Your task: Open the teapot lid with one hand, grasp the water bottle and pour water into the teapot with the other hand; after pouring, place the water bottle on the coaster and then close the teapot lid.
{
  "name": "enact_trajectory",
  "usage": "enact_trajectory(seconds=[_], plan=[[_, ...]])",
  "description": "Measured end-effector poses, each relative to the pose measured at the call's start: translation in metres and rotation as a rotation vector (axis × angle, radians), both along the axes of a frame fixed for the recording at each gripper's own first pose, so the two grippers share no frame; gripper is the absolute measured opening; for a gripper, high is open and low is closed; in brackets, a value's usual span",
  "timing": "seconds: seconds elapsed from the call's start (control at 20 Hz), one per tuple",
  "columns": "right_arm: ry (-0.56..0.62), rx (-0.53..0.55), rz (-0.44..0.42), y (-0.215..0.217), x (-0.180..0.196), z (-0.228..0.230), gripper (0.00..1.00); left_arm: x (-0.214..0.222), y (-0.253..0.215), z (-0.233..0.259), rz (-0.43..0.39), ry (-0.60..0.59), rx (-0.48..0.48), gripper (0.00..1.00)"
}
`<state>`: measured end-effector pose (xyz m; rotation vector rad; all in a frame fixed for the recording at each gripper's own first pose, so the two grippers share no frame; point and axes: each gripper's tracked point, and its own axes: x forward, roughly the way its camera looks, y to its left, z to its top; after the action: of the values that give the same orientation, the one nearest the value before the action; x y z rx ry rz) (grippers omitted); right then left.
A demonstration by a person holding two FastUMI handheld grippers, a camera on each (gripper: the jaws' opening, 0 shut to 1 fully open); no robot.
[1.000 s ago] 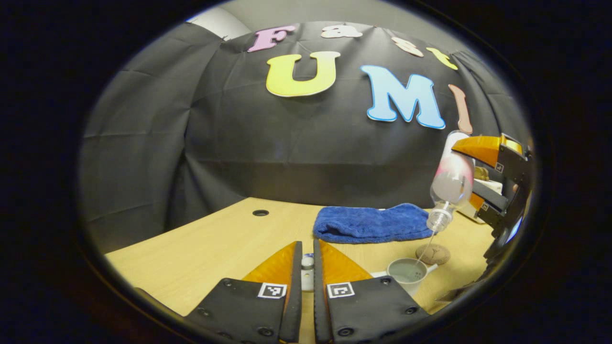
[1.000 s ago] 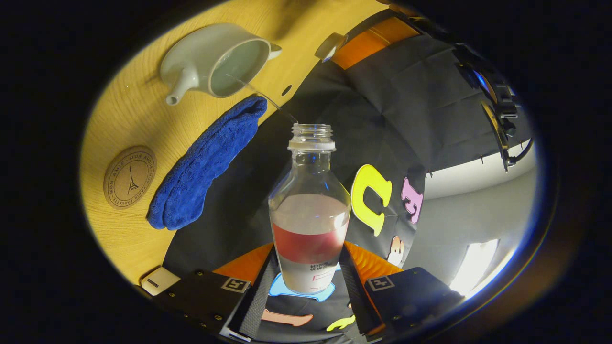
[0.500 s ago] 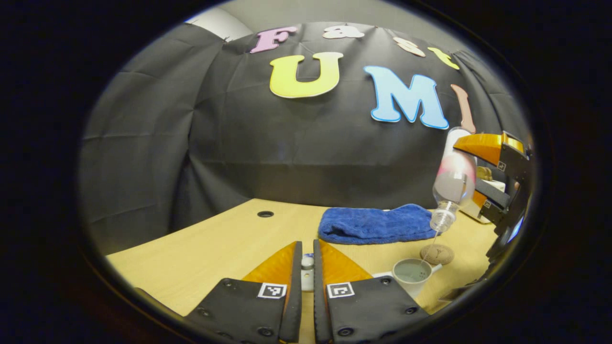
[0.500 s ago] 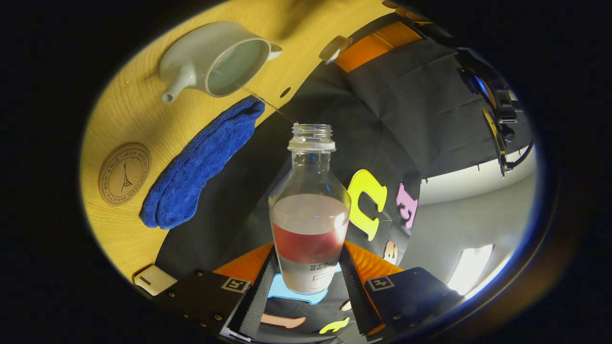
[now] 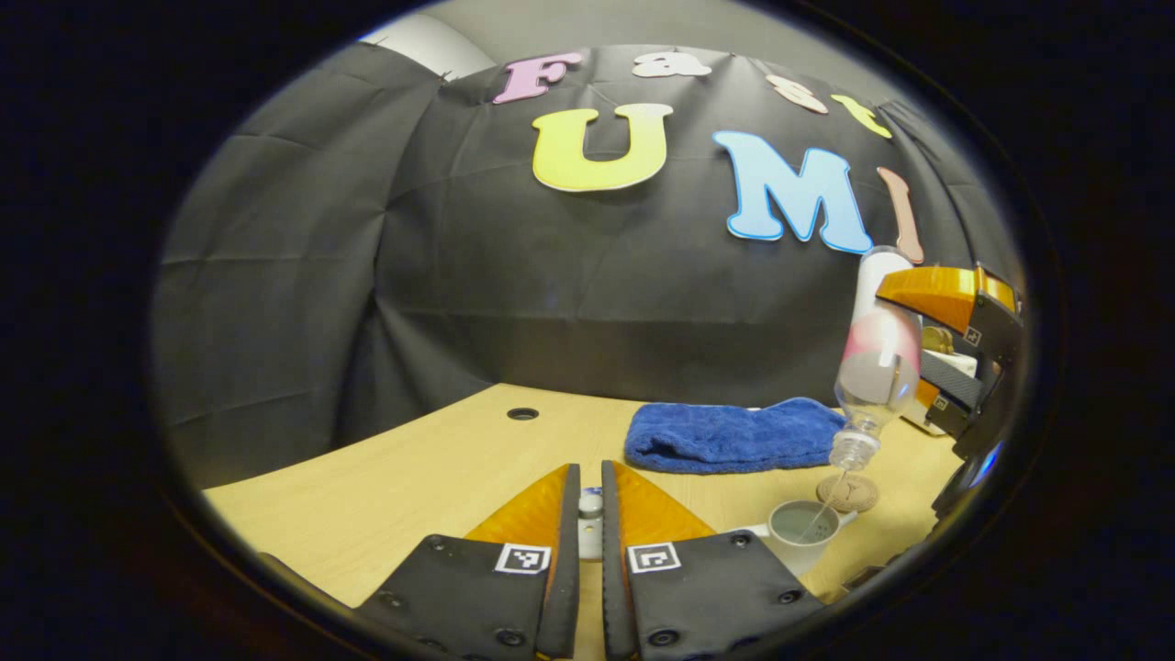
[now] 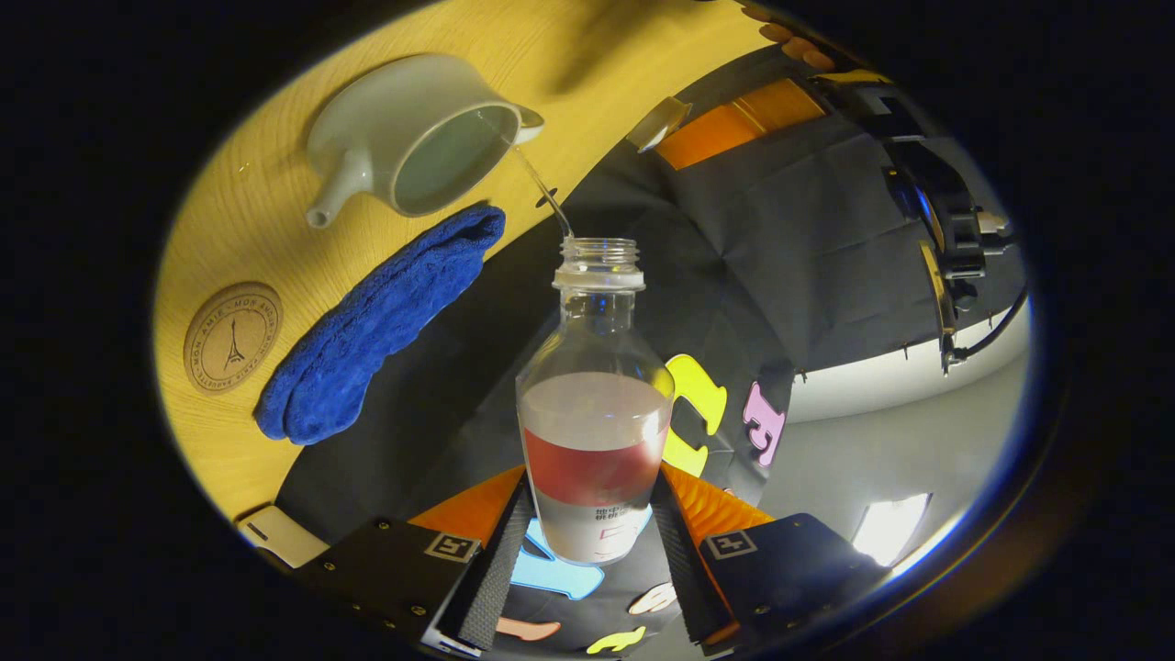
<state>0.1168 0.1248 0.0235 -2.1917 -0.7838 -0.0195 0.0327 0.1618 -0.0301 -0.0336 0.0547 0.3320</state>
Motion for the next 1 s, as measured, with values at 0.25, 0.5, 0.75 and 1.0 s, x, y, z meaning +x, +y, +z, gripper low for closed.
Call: enact_trajectory(seconds=[0.25, 0.5, 0.75, 1.0], plan=[[0.176, 0.136, -0.081, -0.022, 0.021, -0.012, 0.74, 0.000, 0.001, -0.001, -0.003, -0.003, -0.011, 0.17], [0.520, 0.517, -0.159, -0.055, 0.030, -0.047, 0.75, 0.000, 0.002, -0.002, -0.002, -0.001, -0.020, 0.18], [0.843, 0.978, -0.162, -0.053, 0.035, -0.059, 0.75, 0.002, 0.000, -0.003, -0.009, -0.001, -0.023, 0.17], [1.165, 1.499, -0.134, -0.045, 0.045, -0.072, 0.75, 0.001, -0.002, -0.002, -0.018, -0.006, -0.030, 0.17]])
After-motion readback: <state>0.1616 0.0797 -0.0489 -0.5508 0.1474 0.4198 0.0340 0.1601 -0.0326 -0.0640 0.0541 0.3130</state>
